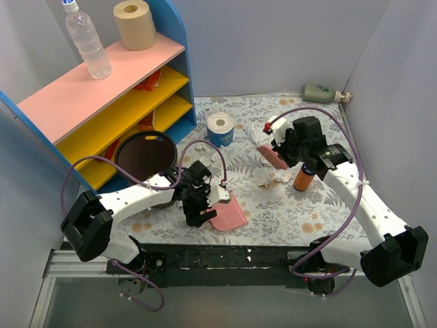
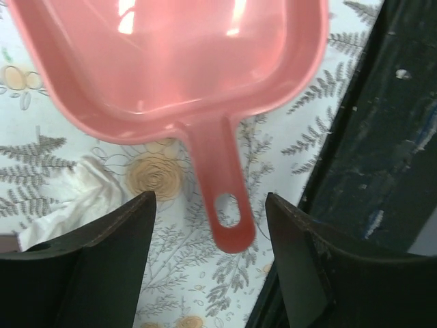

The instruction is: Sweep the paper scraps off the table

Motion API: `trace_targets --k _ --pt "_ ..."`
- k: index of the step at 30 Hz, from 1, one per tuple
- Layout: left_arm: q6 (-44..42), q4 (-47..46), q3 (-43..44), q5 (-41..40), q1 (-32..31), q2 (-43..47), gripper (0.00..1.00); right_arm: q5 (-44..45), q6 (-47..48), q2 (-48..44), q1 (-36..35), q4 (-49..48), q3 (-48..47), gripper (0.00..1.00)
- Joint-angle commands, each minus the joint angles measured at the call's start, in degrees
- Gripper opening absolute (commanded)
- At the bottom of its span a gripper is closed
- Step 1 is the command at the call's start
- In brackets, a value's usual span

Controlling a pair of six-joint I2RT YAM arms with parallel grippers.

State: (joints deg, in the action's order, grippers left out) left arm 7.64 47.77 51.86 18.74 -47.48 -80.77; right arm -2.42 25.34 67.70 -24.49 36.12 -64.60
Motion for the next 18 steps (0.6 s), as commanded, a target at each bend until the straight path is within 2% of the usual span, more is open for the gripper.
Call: trace_targets --k 1,8,12,16,18 --pt "2.91 -5.58 -1.75 -3.98 -0.42 1.85 0.61 0.92 -0.56 -1.43 0.06 -2.9 1.05 0.01" --pt "1.33 -4.97 -1.94 -0.47 -1.12 0.0 0.47 1.62 -0.12 -1.34 0.5 -2.46 1.05 0.01" --pt "1.59 -5.14 -0.97 0.33 -1.3 -1.4 0.42 1.19 -0.21 -1.08 0.5 -2.63 1.32 0.01" --pt "2.2 -5.66 -0.35 -1.25 -1.38 -2.9 0.35 1.1 -0.47 -0.38 0.58 -2.9 0.71 0.01" --pt "4.22 -6.02 -0.18 -2.39 -1.38 -3.25 0.28 1.18 -0.38 0.23 0.58 -2.9 0.09 0.01"
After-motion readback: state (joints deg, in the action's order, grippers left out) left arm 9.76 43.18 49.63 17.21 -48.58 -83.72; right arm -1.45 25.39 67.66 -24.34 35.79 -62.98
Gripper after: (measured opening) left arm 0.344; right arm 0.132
